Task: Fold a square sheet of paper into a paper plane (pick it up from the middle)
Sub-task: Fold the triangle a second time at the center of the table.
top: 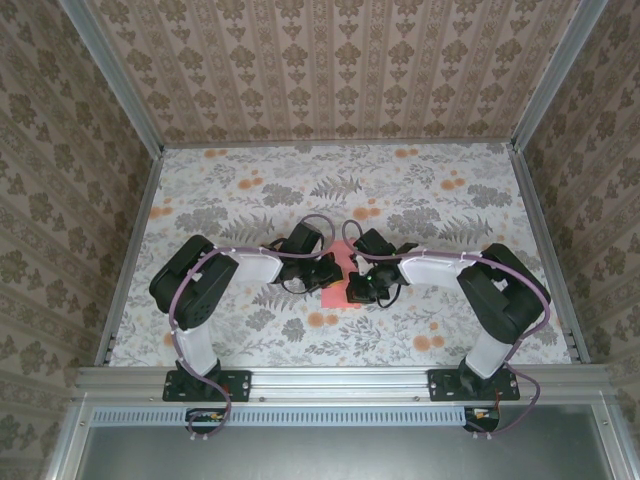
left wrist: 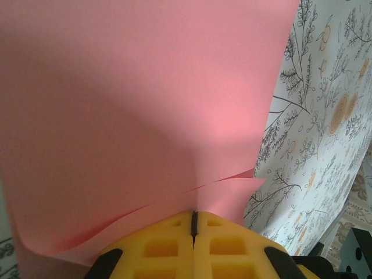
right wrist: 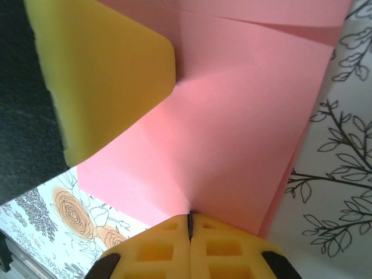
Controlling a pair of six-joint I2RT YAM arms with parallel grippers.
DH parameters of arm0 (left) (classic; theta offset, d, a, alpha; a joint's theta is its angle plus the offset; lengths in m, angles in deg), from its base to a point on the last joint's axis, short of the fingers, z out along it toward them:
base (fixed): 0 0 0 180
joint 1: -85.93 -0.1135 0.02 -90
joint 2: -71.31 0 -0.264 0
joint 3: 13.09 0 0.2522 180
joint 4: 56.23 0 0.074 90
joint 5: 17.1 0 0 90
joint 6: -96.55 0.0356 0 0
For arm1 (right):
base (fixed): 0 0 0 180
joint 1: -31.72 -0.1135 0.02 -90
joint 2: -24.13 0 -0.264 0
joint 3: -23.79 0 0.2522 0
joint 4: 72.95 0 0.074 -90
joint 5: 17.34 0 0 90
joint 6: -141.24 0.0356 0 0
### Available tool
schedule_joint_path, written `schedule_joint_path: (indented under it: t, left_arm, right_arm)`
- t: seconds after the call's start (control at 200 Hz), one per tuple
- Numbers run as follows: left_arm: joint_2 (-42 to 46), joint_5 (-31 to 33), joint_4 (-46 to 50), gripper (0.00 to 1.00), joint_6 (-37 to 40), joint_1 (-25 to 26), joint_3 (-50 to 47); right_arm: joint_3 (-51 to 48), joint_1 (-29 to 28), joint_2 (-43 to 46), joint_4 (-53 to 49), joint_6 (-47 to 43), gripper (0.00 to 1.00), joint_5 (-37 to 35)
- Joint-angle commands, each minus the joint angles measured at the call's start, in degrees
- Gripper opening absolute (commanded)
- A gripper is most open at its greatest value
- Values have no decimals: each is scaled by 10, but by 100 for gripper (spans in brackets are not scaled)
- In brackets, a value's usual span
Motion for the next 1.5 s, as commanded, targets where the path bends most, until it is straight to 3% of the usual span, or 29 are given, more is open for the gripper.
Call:
schedule_joint_path:
  t: [0.0,0.855,1.145,1.495]
  left_arm:
    - [-41,85,118,3,-6,-2,-42]
    - [-44,83,121,4,-1,-6,-38]
    - [-47,83,123,3,-2,-8,-38]
    - [-47,79,122,3,2,-8,-32]
  right_arm:
    - [-21,4,3,-11,-3,1,-13]
    - [-14,12,34,-53,-28,3,-42]
    - [-52,18,53,-65,-32,3,-39]
    - [-66,45,134,-15,-27,4,32]
